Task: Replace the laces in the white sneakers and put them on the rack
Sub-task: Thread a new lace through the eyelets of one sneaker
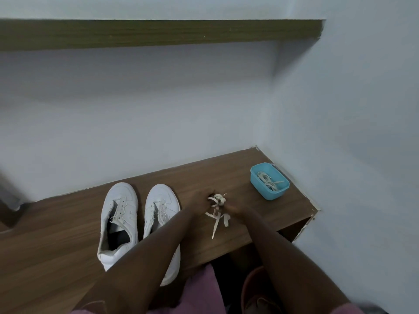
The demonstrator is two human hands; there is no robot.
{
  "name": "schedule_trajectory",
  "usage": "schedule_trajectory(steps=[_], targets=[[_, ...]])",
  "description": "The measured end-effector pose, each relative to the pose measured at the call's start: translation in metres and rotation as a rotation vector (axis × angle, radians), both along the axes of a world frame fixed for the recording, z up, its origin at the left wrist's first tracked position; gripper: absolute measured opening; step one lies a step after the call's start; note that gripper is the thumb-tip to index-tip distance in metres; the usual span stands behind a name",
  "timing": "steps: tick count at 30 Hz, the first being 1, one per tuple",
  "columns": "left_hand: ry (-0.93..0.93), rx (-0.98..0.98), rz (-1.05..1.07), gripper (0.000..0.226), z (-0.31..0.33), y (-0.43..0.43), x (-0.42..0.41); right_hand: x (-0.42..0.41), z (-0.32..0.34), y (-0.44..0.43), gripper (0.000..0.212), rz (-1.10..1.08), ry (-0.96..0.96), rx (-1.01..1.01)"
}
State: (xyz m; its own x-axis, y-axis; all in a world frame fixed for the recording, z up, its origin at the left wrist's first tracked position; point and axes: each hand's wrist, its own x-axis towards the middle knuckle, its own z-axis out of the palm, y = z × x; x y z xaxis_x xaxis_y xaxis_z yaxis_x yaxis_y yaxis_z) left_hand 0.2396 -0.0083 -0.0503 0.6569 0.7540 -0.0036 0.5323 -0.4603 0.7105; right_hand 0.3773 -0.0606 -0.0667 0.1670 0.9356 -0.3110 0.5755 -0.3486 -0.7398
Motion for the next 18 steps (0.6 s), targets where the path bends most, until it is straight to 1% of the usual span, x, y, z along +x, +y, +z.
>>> schedule_trajectory(steps=[2,4,5,6,7,8,9,10,13,14,16,18], targets=[[-0.004,0.023,0.016,0.016,0.005,-0.005,0.003,0.006,0.007,-0.007,0.018,-0.07,0.147,-0.006],[-0.03,0.006,0.078,0.016,0.014,-0.017,0.009,0.012,0.013,-0.015,0.021,-0.145,0.239,0.008],[-0.071,-0.079,0.105,0.015,0.017,-0.022,0.012,0.015,0.017,-0.019,0.021,-0.183,0.298,0.025],[-0.133,-0.234,0.116,0.015,0.019,-0.032,0.017,0.018,0.021,-0.024,0.018,-0.221,0.357,0.043],[-0.178,-0.385,0.09,0.014,0.018,-0.042,0.021,0.021,0.024,-0.03,0.018,-0.248,0.399,0.05],[-0.2,-0.485,0.045,0.014,0.018,-0.052,0.028,0.026,0.024,-0.034,0.024,-0.279,0.425,0.051],[-0.184,-0.515,0.0,0.017,0.014,-0.061,0.035,0.03,0.023,-0.039,0.029,-0.295,0.419,0.045],[-0.15,-0.524,-0.026,0.02,0.012,-0.07,0.043,0.036,0.019,-0.043,0.027,-0.315,0.422,0.042],[-0.066,-0.396,-0.07,0.025,0.003,-0.092,0.065,0.059,0.001,-0.064,0.015,-0.44,0.429,0.033],[-0.033,-0.429,-0.097,0.023,-0.002,-0.1,0.072,0.064,-0.003,-0.074,0.016,-0.501,0.457,0.036],[0.028,-0.593,-0.143,0.011,-0.016,-0.116,0.083,0.069,-0.009,-0.096,0.018,-0.593,0.56,0.026],[0.077,-0.705,-0.154,0.01,-0.032,-0.134,0.097,0.075,-0.019,-0.118,0.015,-0.653,0.611,0.016]])
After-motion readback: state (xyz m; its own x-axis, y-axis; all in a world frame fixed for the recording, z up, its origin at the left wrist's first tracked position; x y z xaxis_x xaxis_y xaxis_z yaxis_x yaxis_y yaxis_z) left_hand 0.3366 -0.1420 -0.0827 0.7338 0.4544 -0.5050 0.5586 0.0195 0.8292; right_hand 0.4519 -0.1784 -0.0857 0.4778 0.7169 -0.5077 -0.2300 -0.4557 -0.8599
